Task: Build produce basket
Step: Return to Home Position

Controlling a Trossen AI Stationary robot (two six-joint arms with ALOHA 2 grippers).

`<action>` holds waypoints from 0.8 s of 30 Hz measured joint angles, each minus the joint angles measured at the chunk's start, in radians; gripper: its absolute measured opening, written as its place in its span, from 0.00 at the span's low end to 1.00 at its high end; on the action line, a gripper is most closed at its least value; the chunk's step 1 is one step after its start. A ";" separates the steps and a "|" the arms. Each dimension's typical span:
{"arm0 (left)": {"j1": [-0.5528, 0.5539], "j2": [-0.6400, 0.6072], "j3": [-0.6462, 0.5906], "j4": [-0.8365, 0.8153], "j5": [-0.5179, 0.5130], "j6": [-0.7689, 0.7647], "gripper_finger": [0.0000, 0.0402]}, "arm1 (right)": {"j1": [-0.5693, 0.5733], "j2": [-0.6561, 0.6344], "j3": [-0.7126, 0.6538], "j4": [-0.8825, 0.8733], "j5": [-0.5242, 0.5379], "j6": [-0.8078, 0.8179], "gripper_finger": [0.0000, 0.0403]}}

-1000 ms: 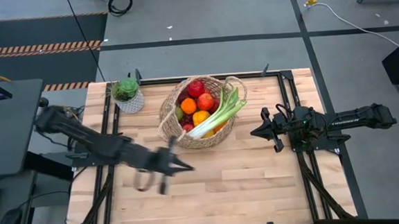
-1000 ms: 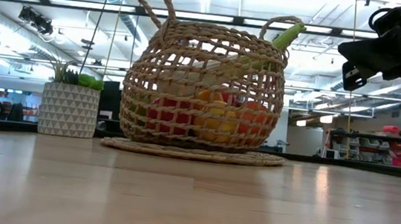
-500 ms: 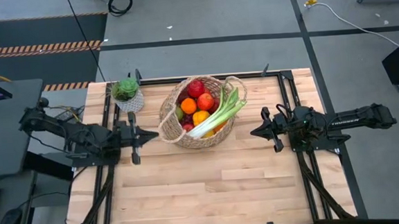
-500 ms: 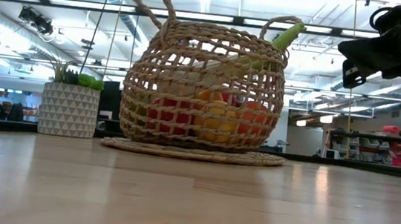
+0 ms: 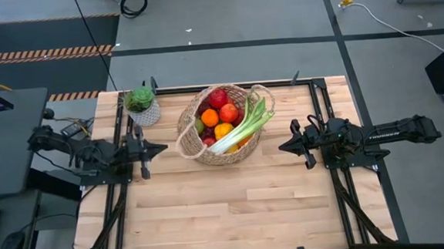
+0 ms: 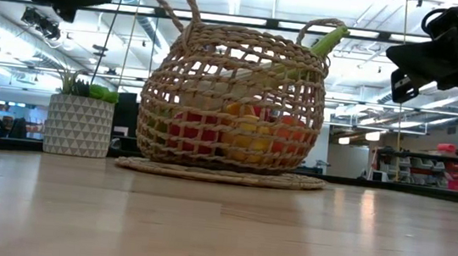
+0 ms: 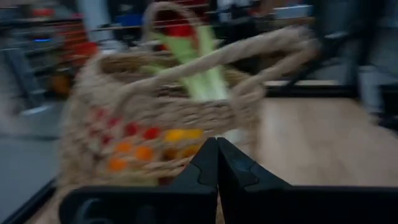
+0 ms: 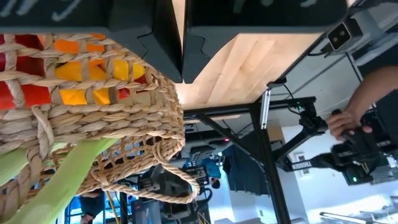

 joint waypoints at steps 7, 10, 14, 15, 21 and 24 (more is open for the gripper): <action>0.001 -0.047 -0.071 -0.001 -0.125 -0.009 0.00 | 0.000 0.000 0.000 0.000 0.000 0.028 0.04; 0.001 -0.048 -0.118 0.006 -0.114 -0.041 0.00 | 0.000 0.000 0.000 0.000 0.000 0.028 0.04; 0.001 -0.049 -0.193 0.077 -0.112 -0.058 0.00 | 0.000 0.000 0.000 0.000 0.000 0.028 0.04; 0.001 -0.049 -0.213 0.104 -0.111 -0.054 0.00 | 0.000 0.000 0.000 0.000 0.000 0.028 0.04; 0.001 -0.061 -0.294 0.271 -0.063 0.040 0.00 | 0.000 0.000 0.000 0.000 0.000 0.028 0.04; 0.000 -0.072 -0.294 0.294 -0.057 0.075 0.00 | 0.000 0.000 0.000 0.000 0.000 0.028 0.04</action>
